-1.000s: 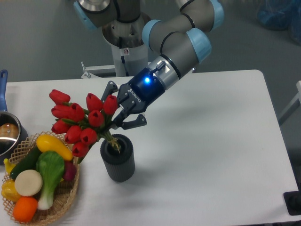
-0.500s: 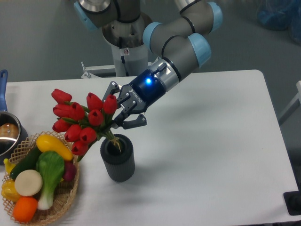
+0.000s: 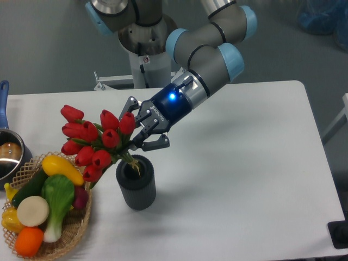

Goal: Insert the flowers into the vase
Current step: 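Push the tulip bunch further down into the vase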

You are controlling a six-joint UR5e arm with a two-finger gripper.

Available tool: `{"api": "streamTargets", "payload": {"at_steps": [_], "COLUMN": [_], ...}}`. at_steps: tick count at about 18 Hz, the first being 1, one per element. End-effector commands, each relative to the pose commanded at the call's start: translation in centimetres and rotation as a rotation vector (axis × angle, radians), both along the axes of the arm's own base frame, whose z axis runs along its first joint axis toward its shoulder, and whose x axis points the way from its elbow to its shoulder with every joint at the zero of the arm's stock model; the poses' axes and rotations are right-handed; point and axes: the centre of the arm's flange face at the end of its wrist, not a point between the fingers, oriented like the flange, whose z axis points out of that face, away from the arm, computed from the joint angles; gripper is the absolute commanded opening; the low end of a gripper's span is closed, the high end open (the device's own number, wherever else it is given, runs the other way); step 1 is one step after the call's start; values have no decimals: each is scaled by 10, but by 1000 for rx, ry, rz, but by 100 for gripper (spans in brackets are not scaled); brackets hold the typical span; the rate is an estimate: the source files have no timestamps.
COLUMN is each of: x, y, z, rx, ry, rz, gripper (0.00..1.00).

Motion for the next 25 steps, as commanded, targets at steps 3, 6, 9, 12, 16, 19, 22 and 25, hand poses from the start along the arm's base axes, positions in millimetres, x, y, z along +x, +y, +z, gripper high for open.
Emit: {"api": "streamTargets", "payload": {"at_steps": [3, 6, 9, 12, 16, 19, 22, 25], "x": [-1, -2, -4, -3, -4, -5, -7, -9], "y": [1, 1, 2, 2, 2, 3, 5, 4], "z": [-1, -3, -6, -13, -17, -25, -33, -38], "rx": [-1, 4, 14, 31, 41, 44, 41, 39], "ry": [2, 5, -12, -42, -38, -33, -37, -39], "rz": [0, -2, -6, -14, -18, -21, -22, -22], "gripper": [33, 33, 33, 33, 33, 33, 33, 33]}}
